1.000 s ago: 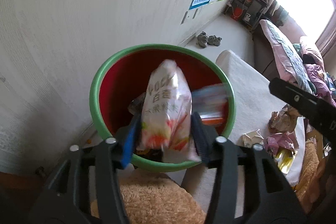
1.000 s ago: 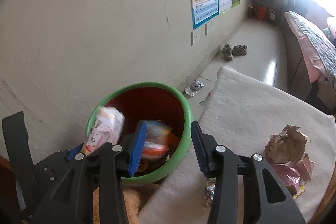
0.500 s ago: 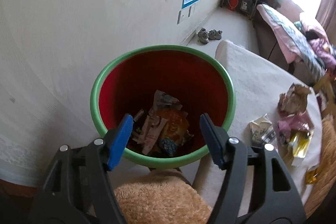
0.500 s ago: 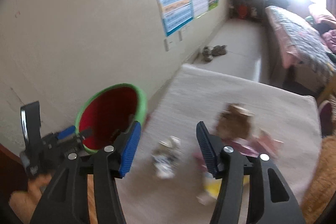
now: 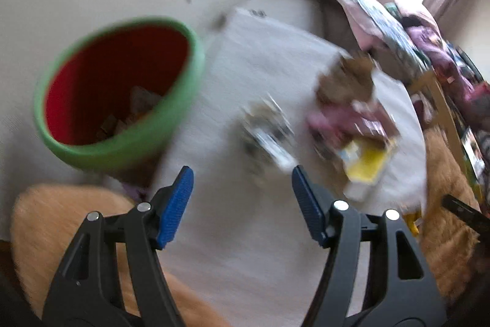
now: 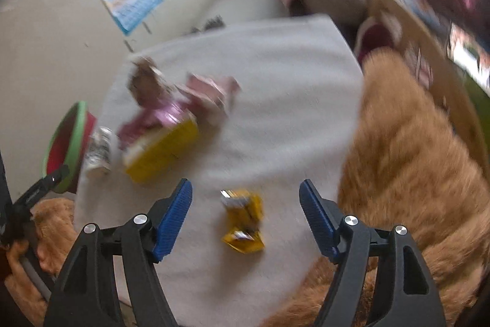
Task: Collect trash
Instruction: 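Grasp a yellow snack wrapper with the right gripper while the left approaches a white printed bag, then grasp the white black-printed paper bag with the left gripper and lift it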
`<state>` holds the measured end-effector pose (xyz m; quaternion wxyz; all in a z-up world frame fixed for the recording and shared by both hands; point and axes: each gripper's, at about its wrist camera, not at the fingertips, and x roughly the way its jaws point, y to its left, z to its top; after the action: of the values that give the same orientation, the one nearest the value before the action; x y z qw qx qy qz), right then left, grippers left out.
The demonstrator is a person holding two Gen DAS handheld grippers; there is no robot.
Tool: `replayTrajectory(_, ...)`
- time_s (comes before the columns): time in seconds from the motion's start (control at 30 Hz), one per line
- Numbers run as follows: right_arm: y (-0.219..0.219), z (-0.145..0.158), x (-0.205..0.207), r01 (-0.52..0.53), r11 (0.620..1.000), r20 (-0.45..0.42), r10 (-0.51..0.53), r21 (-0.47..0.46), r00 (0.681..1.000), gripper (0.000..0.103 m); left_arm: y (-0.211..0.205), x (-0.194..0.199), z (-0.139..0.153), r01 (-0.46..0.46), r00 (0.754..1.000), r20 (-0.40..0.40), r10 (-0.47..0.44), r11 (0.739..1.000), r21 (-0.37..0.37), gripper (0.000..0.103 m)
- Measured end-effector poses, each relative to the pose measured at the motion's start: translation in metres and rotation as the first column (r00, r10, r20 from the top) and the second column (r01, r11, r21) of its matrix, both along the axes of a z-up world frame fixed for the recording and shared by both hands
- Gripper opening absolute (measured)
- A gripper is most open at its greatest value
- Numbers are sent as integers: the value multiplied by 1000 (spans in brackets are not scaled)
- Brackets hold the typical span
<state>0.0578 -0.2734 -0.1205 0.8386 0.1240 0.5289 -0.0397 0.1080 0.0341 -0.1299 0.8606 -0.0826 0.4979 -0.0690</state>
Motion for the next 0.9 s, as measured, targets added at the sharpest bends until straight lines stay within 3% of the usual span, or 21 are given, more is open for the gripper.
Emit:
replayTrajectory(0.1, 1, -18, 5, -10, 1000, -63, 10, 3, 998, 70, -15, -4, -2, 42, 999, -1, -42, 998, 49, 64)
replayTrajectory(0.17, 8, -25, 9, -40, 999, -95, 38, -14, 995, 69, -12, -2, -2, 25, 1000, -2, -25, 999, 36, 64)
replayTrajectory(0.23, 16, -37, 14, -74, 997, -142, 70, -26, 987, 63, -7, 1, -7, -2, 1000, -24, 2, 1000, 16, 64)
replayTrajectory(0.3, 18, -48, 16, -95, 995, -182, 88, -30, 979, 37, -4, 6, -13, -27, 998, -49, 27, 1000, -4, 64)
replayTrajectory(0.43, 22, -46, 16, -104, 994, -163, 98, -27, 982, 31, -7, 19, -17, -39, 998, -54, 39, 999, 4, 64)
replayTrajectory(0.47, 22, -44, 15, -106, 994, -150, 103, -11, 983, 12, -11, 23, -18, -34, 998, -51, 36, 999, 22, 64)
replayTrajectory(0.63, 23, -36, 10, -103, 995, -98, 104, 11, 990, 12, -28, 44, -28, 9, 998, -67, -4, 998, 65, 65)
replayTrajectory(0.77, 27, -30, 2, -118, 993, -72, 120, 23, 990, 12, -26, 52, -44, 12, 992, -127, -7, 999, 38, 66)
replayTrajectory(0.83, 30, -29, -1, -124, 992, -61, 126, 38, 990, 12, -24, 50, -45, 16, 992, -129, -9, 998, 53, 56)
replayTrajectory(0.9, 32, -28, -2, -133, 990, -58, 135, 46, 989, 12, -22, 48, -46, 31, 988, -151, -26, 999, 30, 35)
